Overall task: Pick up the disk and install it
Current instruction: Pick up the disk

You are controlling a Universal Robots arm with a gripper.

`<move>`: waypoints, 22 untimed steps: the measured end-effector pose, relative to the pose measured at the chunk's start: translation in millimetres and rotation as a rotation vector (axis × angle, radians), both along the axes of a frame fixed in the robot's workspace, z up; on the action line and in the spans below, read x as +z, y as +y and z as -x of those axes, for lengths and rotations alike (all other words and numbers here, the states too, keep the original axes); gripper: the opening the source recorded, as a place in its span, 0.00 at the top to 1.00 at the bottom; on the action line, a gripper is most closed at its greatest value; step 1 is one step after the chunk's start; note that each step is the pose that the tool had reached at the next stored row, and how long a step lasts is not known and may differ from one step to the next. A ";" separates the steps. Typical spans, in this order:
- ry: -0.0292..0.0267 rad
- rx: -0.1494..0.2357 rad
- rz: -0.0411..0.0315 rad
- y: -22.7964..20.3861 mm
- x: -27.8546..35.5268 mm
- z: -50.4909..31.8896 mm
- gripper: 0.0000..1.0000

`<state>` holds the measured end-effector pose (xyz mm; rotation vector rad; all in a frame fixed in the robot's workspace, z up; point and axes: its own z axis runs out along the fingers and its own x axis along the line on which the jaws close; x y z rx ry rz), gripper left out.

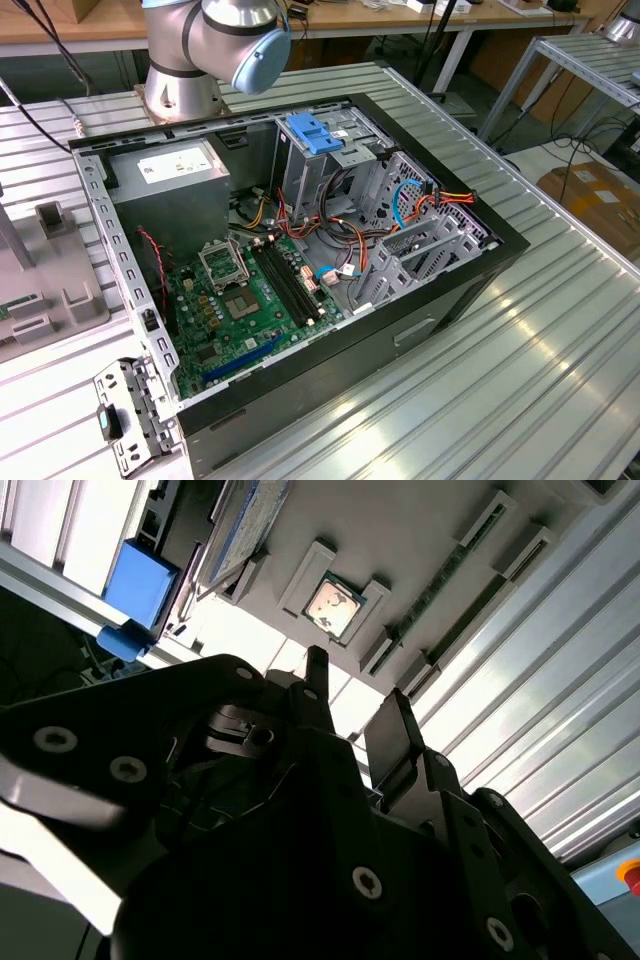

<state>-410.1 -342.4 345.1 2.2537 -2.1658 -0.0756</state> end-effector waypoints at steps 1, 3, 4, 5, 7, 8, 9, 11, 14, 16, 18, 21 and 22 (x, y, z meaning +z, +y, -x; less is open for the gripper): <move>0.0001 0.000 0.0001 0.5 0.0 0.0 0.57; 0.0000 0.000 0.0001 1.4 -0.1 0.0 0.57; 0.0000 0.000 0.0000 1.8 -0.2 0.0 0.57; 0.0000 0.000 0.0000 2.2 -0.2 0.0 0.57; 0.0000 0.000 0.0000 2.7 -0.3 0.0 0.57; 0.0000 0.000 0.0001 2.9 -0.3 0.0 0.57; 0.0000 0.000 0.0000 3.3 -0.4 0.0 0.57; 0.0000 0.000 0.0001 3.9 -0.5 0.0 0.57; 0.0000 0.000 0.0000 5.2 -0.7 0.0 0.57; 0.0000 0.000 0.0000 5.7 -0.7 0.0 0.57; 0.0001 0.000 0.0001 6.1 -0.8 0.0 0.57; 0.0000 0.000 0.0001 6.7 -0.9 0.0 0.57; 0.0001 0.000 0.0000 7.0 -1.0 0.0 0.57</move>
